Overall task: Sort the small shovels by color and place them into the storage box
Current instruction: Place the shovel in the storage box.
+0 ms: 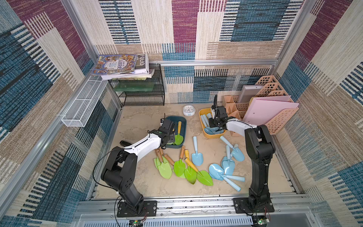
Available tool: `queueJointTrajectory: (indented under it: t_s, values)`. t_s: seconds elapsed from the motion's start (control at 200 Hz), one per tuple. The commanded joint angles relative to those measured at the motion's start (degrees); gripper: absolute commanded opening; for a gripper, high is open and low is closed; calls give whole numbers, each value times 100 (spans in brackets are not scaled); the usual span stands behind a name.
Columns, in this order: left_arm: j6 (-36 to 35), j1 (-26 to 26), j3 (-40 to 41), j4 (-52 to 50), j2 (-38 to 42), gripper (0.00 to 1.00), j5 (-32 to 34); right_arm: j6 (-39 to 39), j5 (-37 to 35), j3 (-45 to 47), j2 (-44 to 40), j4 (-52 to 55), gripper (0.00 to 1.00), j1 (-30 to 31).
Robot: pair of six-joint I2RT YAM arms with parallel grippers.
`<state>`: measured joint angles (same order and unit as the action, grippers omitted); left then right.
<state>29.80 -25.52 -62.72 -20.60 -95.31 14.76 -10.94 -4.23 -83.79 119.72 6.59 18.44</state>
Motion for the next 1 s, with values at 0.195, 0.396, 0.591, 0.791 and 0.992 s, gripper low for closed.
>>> queueJointTrajectory:
  t_s: [0.195, 0.396, 0.591, 0.791, 0.992]
  values:
    - [262, -11, 517, -146, 627, 72, 71, -294, 1, 1011, -1201, -554, 39, 11]
    - [612, -8, 1068, -408, 1244, 71, 488, -567, 8, 2211, -2213, -1045, 38, 320]
    - [863, -8, 1335, -711, 1455, 68, 391, -541, -337, 2766, -2612, -1015, 37, 881]
    - [1056, -15, 1728, -787, 1559, 65, 197, -593, -439, 3192, -2807, -1071, 35, 1081]
    - [1116, -11, 1886, -692, 1455, 50, -25, -610, -518, 3294, -2797, -1128, 33, 1105]
